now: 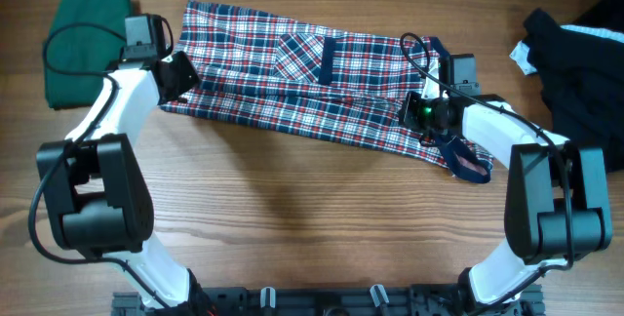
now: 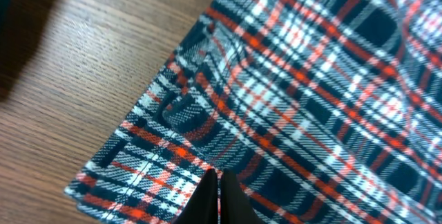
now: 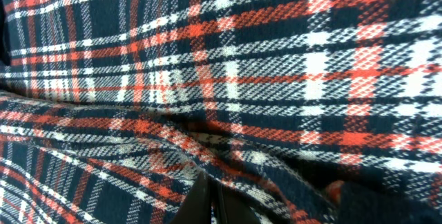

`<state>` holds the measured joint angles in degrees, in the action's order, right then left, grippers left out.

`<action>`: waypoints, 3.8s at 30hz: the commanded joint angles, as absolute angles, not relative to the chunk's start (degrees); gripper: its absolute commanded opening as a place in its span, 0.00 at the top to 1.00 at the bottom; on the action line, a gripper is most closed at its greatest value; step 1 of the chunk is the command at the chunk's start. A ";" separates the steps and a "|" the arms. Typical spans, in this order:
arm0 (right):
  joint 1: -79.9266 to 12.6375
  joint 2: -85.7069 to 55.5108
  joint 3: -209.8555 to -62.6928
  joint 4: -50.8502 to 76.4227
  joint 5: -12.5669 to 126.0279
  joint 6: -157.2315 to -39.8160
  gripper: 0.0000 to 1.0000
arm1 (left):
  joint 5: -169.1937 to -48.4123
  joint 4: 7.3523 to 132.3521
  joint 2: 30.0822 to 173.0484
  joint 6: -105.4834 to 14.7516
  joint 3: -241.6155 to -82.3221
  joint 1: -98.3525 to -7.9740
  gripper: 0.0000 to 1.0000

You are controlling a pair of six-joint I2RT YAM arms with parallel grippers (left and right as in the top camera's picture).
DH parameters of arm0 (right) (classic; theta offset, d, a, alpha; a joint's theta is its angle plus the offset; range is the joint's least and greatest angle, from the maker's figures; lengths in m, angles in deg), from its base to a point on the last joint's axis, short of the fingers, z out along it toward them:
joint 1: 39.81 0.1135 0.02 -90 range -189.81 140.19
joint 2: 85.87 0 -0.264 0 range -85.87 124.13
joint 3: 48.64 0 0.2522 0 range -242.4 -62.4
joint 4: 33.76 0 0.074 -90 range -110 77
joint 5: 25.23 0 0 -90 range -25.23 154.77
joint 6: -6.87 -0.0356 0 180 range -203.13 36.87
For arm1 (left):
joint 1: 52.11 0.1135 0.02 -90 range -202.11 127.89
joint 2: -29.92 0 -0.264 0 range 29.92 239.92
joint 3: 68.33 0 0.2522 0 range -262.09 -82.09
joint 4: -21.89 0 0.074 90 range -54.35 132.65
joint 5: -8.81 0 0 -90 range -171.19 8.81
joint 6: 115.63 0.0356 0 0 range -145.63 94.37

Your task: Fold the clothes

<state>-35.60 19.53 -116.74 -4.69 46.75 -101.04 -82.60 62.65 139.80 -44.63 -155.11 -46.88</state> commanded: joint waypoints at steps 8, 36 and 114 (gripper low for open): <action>-35.47 22.73 -116.15 -4.82 48.26 -101.32 0.96 | -83.06 61.71 147.32 -44.09 -155.17 -47.25 0.96; -35.47 22.73 -116.15 -3.22 48.28 -101.30 0.96 | -82.86 34.70 147.91 -44.15 -155.17 -47.27 0.96; -35.47 22.73 -116.15 -4.69 48.30 -101.98 0.95 | -78.07 53.97 148.24 -35.02 -155.17 -58.88 0.96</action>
<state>-35.60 19.69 -117.03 -4.69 46.77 -102.35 -80.30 56.79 146.36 -35.74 -155.59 -60.04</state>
